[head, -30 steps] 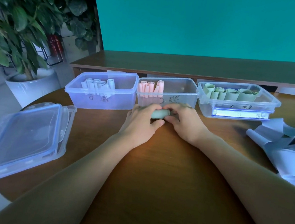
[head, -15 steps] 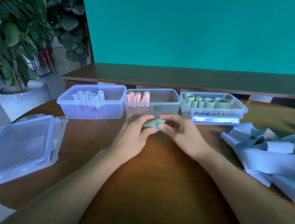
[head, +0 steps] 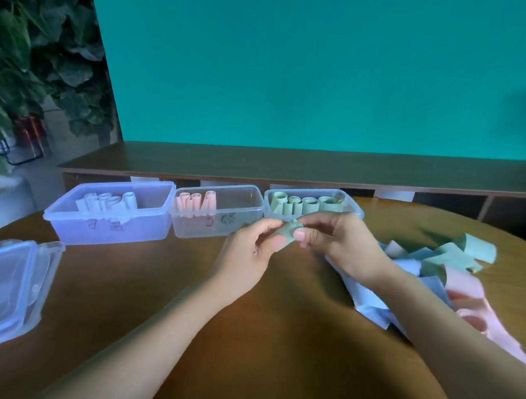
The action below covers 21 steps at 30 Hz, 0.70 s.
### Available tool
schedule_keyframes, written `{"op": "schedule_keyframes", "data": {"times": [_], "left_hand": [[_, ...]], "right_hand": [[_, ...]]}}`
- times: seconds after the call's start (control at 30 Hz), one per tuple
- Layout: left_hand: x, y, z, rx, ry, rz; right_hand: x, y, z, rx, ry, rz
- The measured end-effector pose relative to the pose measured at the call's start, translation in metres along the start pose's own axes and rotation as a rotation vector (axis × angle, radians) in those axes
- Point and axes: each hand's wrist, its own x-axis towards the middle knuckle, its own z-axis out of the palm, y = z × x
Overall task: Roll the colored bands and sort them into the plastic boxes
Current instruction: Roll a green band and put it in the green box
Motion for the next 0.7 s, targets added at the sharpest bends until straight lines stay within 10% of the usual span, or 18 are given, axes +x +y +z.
{"op": "schedule_keyframes", "data": {"times": [0.4, 0.7], "left_hand": [[0.045, -0.015, 0.051, -0.038, 0.442, -0.061], [0.054, -0.037, 0.054, 0.027, 0.378, -0.152]], "right_hand": [[0.078, 0.016, -0.063, -0.32, 0.112, 0.033], [0.143, 0.045, -0.035, -0.486, -0.148, 0.107]]}}
